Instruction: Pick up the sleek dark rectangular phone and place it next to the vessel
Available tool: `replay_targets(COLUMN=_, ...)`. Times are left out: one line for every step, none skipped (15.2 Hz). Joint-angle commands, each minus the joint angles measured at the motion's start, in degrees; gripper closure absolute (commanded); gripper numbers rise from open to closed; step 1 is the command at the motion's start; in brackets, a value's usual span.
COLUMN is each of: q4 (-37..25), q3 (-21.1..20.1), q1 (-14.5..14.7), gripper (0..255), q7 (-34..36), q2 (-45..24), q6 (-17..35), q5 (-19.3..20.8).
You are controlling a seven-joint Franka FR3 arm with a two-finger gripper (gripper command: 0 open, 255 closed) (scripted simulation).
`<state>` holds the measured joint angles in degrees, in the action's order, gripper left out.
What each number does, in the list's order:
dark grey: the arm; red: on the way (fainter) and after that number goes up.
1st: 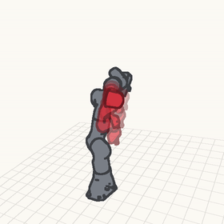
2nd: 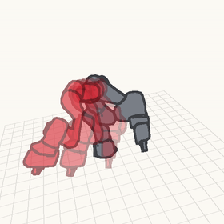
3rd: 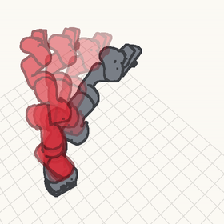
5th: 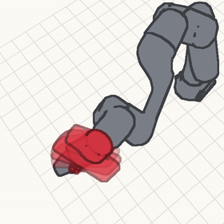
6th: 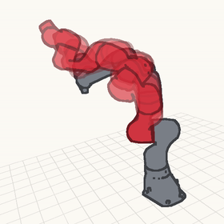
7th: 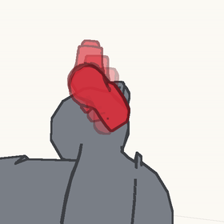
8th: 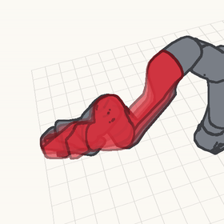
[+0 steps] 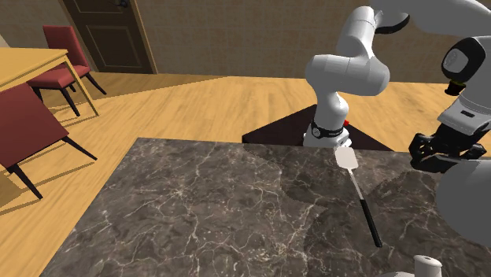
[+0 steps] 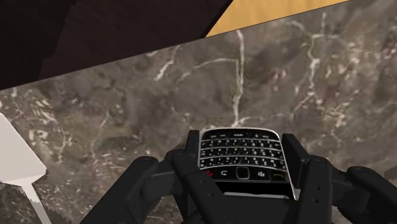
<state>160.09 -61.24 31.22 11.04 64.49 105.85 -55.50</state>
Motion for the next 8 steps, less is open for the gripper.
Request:
replay_targets(q4=0.08, q3=-0.14, q1=0.03, gripper=255, q7=0.00, q2=-0.14, q6=-0.01, q5=-0.13)
replay_targets(q4=0.08, q3=-0.13, q1=0.04, gripper=255, q7=0.00, q2=-0.15, q6=0.00, q5=-0.12)
replay_targets(q4=0.07, q3=-0.12, q1=0.01, gripper=0, q7=-0.02, q2=-0.16, q6=0.00, q5=-0.10)
replay_targets(q4=0.08, q3=-0.14, q1=0.02, gripper=0, q7=-0.02, q2=-0.17, q6=0.02, q5=-0.12)
replay_targets(q4=0.08, q3=-0.14, q1=0.02, gripper=0, q7=-0.01, q2=-0.17, q6=0.02, q5=-0.12)
replay_targets(q4=0.07, q3=-0.14, q1=0.00, gripper=0, q7=-0.02, q2=-0.18, q6=0.02, q5=-0.12)
replay_targets(q4=0.06, q3=-0.14, q1=0.00, gripper=0, q7=-0.02, q2=-0.17, q6=0.02, q5=-0.12)
replay_targets(q4=0.08, q3=-0.13, q1=0.04, gripper=0, q7=0.00, q2=-0.15, q6=0.00, q5=-0.12)
